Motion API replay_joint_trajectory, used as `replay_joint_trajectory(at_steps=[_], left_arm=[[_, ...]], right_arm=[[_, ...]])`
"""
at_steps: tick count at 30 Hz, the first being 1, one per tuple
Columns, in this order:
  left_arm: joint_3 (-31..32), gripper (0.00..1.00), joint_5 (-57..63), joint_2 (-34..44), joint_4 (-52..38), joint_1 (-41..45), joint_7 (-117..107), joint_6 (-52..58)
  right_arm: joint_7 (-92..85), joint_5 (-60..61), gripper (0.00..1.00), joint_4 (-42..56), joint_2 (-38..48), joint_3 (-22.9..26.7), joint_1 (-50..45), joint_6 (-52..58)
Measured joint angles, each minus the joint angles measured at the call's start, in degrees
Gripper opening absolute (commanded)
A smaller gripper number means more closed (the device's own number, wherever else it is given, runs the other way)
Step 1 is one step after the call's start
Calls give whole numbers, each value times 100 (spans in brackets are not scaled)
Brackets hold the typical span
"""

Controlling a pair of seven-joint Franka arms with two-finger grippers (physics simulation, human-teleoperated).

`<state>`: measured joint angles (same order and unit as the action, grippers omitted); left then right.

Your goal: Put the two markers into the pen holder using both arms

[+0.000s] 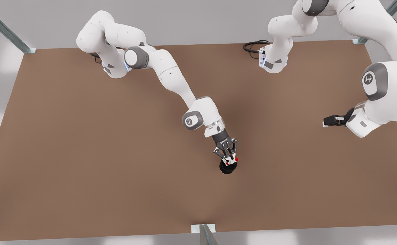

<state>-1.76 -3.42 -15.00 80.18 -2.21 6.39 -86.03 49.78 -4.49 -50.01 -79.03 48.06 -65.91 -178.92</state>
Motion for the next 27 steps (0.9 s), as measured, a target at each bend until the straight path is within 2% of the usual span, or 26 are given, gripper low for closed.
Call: replay_joint_trajectory(at_steps=[4,5,6,7,9,14,16,17,19,20,21,22,24,25,27], left_arm=[[0,100,-37,-7,0,-1,-35,16],[0,100,-41,-8,0,-4,-42,18],[0,100,-44,-9,0,-6,-49,20],[0,100,-46,-6,0,-6,-56,22],[0,100,-49,-2,0,-6,-68,24],[0,100,-51,-1,0,1,-93,28],[3,100,-53,7,-8,6,-102,26],[10,100,-52,12,-21,26,-105,22],[16,100,-35,10,-45,141,-122,12],[18,100,-21,9,-57,175,-131,3],[18,100,-9,8,-67,183,-138,-7],[18,100,-1,8,-73,185,-143,-31],[15,100,10,-33,-84,323,-151,-132],[19,100,13,-77,-86,439,-138,-203],[19,100,20,-153,-87,612,-81,-334]], right_arm=[[69,-2,21,5,-68,56,-29,-31],[83,-2,28,5,-70,62,-37,-33],[94,1,48,6,-72,66,-41,-27],[104,4,60,6,-73,68,-43,-20],[123,8,75,7,-75,70,-44,-10],[161,24,80,-4,151,38,-37,12],[143,51,82,-58,838,-333,-49,279],[95,60,86,-326,1480,-585,-90,569],[-87,71,93,-1421,3238,-830,-216,1454],[-200,71,100,-2119,4248,-862,-195,2000],[-329,72,100,-2718,5150,-925,87,2559],[-501,104,100,-3055,5785,-1359,875,3094],[-863,157,100,-3412,6732,-4062,4505,4243],[-1046,134,100,-3487,6921,-4551,5610,4816],[-1414,102,100,-3241,6617,-4680,6312,5735]])
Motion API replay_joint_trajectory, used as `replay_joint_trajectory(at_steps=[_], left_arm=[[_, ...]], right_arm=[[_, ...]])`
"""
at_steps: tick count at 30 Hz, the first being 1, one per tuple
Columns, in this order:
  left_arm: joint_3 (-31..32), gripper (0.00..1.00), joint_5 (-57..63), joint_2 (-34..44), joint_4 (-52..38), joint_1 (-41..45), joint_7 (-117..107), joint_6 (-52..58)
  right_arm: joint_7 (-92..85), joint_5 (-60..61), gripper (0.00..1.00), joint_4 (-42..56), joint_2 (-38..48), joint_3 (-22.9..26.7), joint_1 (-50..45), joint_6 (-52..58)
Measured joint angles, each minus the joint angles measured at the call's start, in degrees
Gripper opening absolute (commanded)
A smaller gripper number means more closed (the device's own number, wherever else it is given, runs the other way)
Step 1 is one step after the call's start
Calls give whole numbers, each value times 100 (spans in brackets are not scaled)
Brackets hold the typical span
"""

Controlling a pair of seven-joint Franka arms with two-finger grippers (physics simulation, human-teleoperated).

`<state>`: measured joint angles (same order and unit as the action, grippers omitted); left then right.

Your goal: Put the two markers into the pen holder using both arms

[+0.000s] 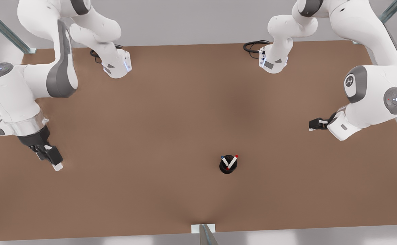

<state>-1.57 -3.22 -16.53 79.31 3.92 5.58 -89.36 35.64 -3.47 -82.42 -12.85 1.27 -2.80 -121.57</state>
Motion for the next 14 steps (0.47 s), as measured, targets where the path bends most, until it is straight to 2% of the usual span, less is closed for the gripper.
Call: replay_joint_trajectory(at_steps=[2,4,6,7,9,10,14], left_arm=[[3,100,81,-31,3,69,51,-93],[7,100,171,-39,6,94,95,-160],[7,100,224,-41,8,100,132,-208],[7,100,243,-41,8,101,150,-227],[7,100,268,-45,8,107,181,-256],[8,100,276,-52,8,109,195,-267],[8,100,293,-67,8,109,245,-297]], right_arm=[[-331,-15,100,535,-364,-165,-42,896],[-628,-218,100,2118,-1337,-1207,462,1886],[-893,-462,100,2587,-1617,-1634,650,2596],[-1015,-539,100,2489,-1512,-1657,689,2830],[-1240,-519,100,1123,-656,-1406,689,2877],[-1344,-469,100,780,-432,-1229,637,2861],[-1705,-359,100,443,-381,-1035,549,2764]])
